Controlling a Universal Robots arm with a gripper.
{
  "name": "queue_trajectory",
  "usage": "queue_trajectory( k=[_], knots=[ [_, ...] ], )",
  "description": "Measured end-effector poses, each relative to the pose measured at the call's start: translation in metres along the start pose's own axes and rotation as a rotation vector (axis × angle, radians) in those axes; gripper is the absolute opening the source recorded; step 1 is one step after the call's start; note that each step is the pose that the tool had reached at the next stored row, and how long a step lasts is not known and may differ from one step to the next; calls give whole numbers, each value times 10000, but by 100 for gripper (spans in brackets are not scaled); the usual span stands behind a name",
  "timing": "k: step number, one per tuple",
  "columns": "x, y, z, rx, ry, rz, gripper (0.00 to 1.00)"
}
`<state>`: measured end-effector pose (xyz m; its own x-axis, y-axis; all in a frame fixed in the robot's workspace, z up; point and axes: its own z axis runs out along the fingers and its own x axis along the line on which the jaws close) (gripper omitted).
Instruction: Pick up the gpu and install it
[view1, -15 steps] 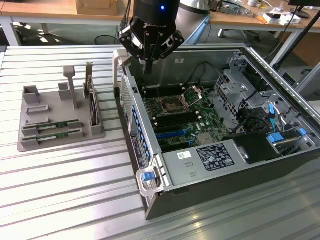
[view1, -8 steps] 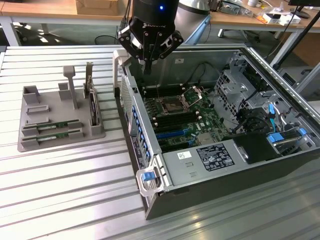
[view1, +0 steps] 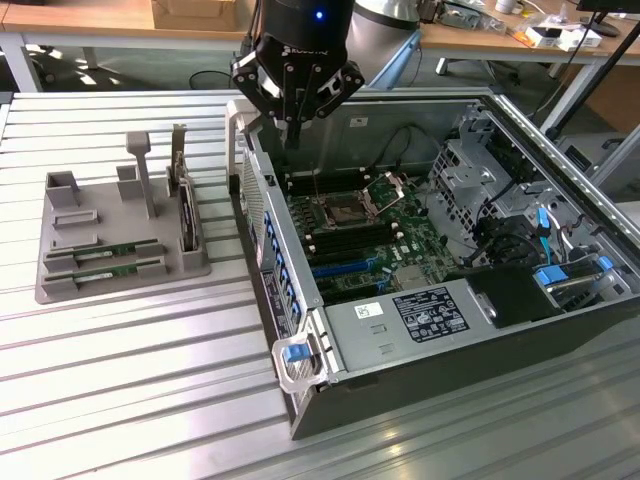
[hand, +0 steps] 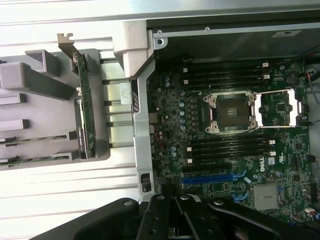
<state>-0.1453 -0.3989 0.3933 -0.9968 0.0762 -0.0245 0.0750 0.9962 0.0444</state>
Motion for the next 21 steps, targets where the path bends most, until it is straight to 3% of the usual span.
queue_trajectory(
  k=[21],
  knots=[
    [66, -5, -2, 0, 0, 1, 11]
  ],
)
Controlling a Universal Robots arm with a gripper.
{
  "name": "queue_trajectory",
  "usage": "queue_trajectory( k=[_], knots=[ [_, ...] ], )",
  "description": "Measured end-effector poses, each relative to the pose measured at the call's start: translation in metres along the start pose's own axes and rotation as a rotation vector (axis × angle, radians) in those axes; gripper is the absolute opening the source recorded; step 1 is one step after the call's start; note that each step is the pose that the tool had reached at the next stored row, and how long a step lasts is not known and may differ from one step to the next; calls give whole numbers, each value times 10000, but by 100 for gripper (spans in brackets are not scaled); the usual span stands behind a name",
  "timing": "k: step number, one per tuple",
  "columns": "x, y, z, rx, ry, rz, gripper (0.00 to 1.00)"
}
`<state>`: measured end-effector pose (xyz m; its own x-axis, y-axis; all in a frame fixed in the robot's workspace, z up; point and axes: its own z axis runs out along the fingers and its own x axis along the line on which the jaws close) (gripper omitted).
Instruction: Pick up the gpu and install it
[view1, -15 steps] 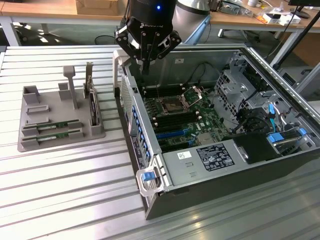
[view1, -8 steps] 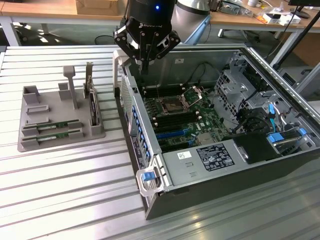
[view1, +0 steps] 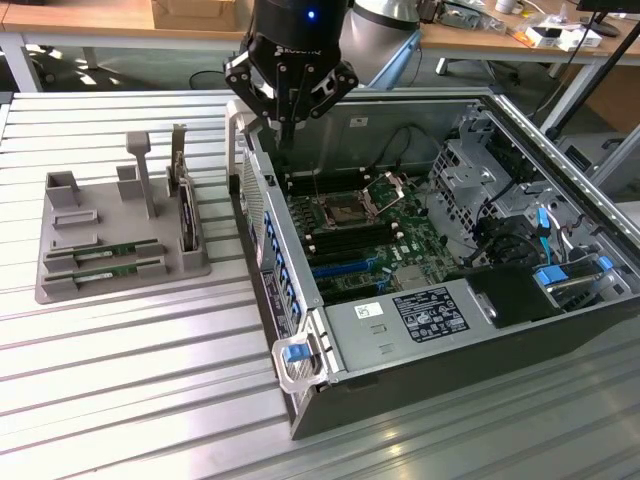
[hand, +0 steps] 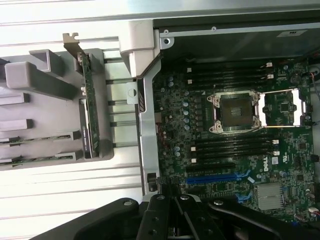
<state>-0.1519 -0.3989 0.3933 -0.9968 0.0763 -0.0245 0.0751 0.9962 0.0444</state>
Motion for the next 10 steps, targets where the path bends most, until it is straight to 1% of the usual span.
queue_trajectory(
  k=[10],
  knots=[
    [21, -2, 0, 0, 0, 0, 11]
  ],
)
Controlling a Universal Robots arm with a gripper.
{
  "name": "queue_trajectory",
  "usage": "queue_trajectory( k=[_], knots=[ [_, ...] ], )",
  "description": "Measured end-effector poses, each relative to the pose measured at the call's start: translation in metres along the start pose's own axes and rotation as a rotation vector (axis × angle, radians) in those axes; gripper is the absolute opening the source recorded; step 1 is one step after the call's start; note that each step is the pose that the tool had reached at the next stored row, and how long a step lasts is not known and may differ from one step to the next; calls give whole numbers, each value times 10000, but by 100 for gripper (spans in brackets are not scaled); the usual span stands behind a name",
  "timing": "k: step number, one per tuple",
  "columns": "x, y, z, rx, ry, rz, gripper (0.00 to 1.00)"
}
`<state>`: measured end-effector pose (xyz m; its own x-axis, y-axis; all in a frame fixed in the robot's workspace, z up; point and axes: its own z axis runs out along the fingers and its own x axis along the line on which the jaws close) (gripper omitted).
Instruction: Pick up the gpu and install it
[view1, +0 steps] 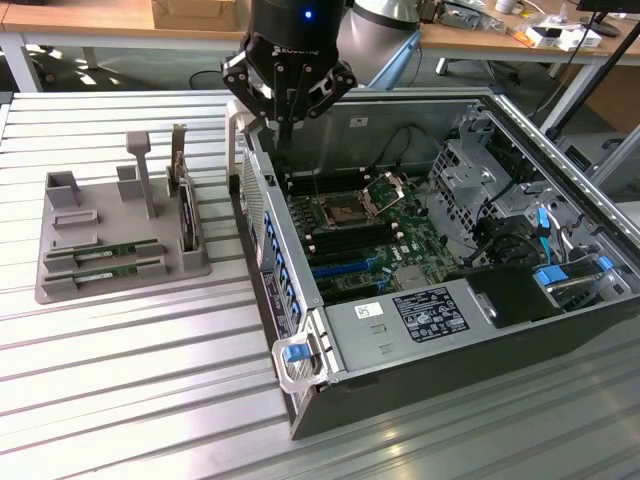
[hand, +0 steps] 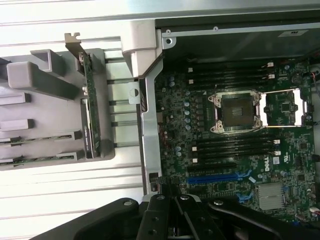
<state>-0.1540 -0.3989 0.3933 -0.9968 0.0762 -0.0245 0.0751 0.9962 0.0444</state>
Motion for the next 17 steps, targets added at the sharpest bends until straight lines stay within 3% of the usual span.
queue_trajectory(
  k=[17],
  knots=[
    [92, -7, -3, 0, 0, 0, 11]
  ],
)
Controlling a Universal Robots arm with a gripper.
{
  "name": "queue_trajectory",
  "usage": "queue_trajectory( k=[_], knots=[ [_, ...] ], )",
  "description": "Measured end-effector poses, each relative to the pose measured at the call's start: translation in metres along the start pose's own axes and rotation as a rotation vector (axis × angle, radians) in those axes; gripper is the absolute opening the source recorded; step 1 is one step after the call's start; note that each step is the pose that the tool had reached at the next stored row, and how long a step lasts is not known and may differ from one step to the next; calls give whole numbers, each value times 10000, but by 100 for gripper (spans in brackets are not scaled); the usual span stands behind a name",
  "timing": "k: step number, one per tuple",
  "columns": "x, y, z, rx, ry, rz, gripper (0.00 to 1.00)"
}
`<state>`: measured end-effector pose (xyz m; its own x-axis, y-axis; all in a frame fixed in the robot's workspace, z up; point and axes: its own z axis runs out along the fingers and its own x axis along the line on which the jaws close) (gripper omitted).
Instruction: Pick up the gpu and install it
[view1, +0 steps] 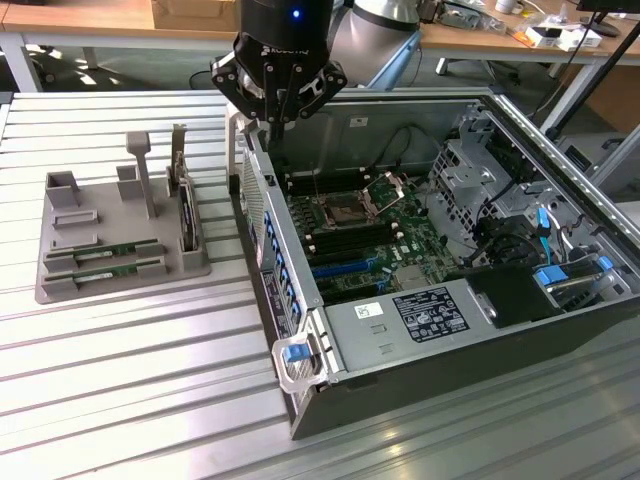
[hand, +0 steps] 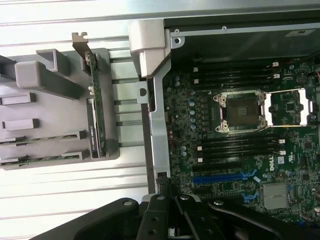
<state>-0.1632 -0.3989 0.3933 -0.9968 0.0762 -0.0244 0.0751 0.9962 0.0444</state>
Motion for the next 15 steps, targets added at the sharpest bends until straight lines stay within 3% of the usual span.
queue_trajectory(
  k=[15],
  knots=[
    [62, -5, -2, 0, 0, 0, 11]
  ],
)
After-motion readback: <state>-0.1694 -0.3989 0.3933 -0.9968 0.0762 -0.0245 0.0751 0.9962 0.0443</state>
